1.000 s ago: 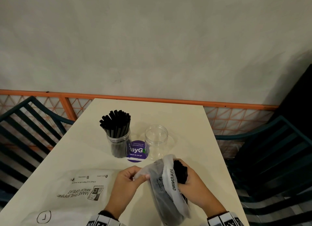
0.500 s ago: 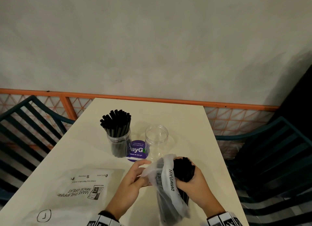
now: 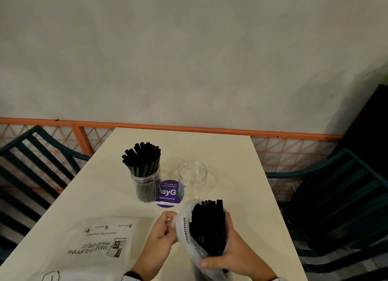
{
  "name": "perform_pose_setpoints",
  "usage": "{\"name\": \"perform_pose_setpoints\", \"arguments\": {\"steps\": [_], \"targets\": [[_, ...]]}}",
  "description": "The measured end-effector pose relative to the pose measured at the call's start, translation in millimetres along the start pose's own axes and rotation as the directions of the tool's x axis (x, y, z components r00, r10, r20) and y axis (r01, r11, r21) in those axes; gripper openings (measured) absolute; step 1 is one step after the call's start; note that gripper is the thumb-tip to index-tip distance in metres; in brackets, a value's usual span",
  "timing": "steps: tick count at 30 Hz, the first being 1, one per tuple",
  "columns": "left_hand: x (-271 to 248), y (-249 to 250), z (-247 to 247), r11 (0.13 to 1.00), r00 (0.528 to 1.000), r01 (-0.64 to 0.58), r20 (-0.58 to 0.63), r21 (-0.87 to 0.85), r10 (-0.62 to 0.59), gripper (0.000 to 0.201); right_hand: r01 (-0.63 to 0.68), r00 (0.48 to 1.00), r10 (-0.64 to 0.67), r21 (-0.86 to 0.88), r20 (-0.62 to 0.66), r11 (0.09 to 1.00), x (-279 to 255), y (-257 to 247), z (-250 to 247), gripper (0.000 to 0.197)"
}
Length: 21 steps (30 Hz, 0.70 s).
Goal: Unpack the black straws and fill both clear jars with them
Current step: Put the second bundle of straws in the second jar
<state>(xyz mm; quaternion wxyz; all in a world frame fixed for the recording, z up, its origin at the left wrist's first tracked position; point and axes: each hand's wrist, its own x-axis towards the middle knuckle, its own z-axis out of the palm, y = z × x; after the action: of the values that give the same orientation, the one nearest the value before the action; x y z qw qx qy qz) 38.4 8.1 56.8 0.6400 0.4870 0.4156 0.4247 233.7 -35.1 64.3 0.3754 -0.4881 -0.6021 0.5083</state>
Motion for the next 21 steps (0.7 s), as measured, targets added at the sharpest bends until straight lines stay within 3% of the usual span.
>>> {"name": "perform_pose_setpoints", "arguments": {"steps": [2, 5, 8, 10, 12, 14, 17, 21], "targets": [[0.4, -2.2, 2.0, 0.999, 0.999, 0.032, 0.04, -0.042, -0.03, 0.023, -0.003, 1.0, 0.002, -0.017, -0.025, 1.0, -0.6, 3.8, 4.7, 0.116], [0.3, 1.1, 3.8, 0.989, 0.992, 0.084, 0.106, -0.119, -0.072, 0.041, -0.003, 0.997, 0.002, -0.013, -0.079, 1.0, -0.4, 7.1, 7.9, 0.106], [-1.5, 9.7, 0.3, 0.982, 0.985, 0.112, 0.146, -0.151, -0.09, 0.031, 0.008, 0.99, -0.016, -0.052, -0.14, 0.999, 0.8, 9.7, 9.8, 0.095], [-2.9, 17.1, 0.3, 0.995, 0.988, 0.065, 0.147, -0.077, -0.053, 0.033, 0.021, 0.986, -0.032, -0.069, -0.161, 0.997, 1.5, 9.5, 11.5, 0.09], [-0.6, 17.3, -0.7, 1.0, 0.999, 0.005, 0.048, 0.029, -0.006, 0.025, 0.028, 0.988, -0.039, -0.074, -0.151, 0.997, 2.2, 10.2, 13.6, 0.089], [2.8, 11.6, -3.6, 0.997, 0.998, 0.021, -0.053, 0.075, -0.017, 0.022, 0.029, 0.989, -0.038, -0.065, -0.14, 0.997, 2.7, 11.8, 15.4, 0.089], [3.9, 5.4, -3.0, 0.993, 0.991, 0.114, -0.077, 0.024, -0.112, 0.016, 0.034, 0.99, -0.042, -0.062, -0.131, 0.998, 1.8, 13.3, 17.8, 0.091], [0.9, 10.5, 3.1, 0.975, 0.984, 0.175, 0.005, -0.139, -0.176, 0.033, 0.078, 0.98, -0.093, -0.091, -0.174, 0.993, -0.3, 9.2, 18.9, 0.083]]}}
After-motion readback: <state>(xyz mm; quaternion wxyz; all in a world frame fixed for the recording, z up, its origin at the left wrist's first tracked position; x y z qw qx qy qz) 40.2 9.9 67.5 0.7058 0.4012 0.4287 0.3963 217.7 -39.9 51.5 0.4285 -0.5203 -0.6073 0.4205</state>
